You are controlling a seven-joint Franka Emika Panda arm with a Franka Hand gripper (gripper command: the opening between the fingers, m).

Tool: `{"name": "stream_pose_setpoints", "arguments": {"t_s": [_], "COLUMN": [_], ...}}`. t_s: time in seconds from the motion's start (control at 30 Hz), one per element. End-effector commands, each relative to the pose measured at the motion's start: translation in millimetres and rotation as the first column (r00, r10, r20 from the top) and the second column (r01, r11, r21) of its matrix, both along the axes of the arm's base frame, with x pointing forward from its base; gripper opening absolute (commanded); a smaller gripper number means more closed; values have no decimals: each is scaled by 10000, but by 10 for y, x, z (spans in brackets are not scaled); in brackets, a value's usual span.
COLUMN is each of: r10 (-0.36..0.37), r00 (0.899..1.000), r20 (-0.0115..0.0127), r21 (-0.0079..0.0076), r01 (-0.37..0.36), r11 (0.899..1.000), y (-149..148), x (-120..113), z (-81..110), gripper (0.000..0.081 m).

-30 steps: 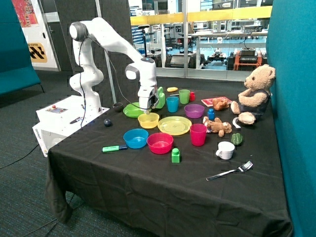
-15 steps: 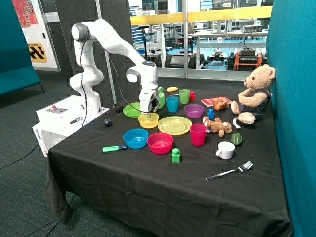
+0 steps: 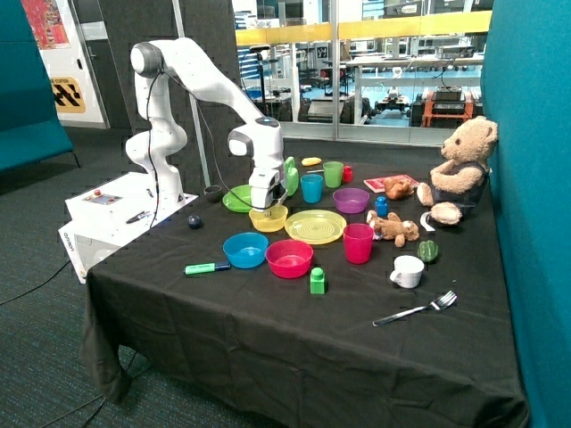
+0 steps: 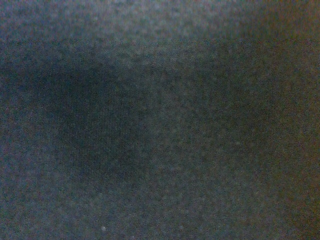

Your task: Place the bowls on the appropriate plate

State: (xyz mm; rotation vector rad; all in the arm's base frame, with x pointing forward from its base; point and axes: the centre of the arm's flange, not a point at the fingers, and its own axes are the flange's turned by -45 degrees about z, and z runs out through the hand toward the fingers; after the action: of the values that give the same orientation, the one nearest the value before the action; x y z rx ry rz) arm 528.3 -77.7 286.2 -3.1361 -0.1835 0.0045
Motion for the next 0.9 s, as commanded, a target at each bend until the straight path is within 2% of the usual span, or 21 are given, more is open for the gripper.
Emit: {"name": "stream_pose_setpoints", "arguments": {"t_s": [0.0,0.87], "r10": [-78,-21], "r00": [10000,10000], "r20": [29,29], "r21": [0,0], "r01": [78,21], "r11": [10000,10000], "y": [-2,-14], "x": [-43,-8], "z": [-67,-63], "gripper": [1,0]}}
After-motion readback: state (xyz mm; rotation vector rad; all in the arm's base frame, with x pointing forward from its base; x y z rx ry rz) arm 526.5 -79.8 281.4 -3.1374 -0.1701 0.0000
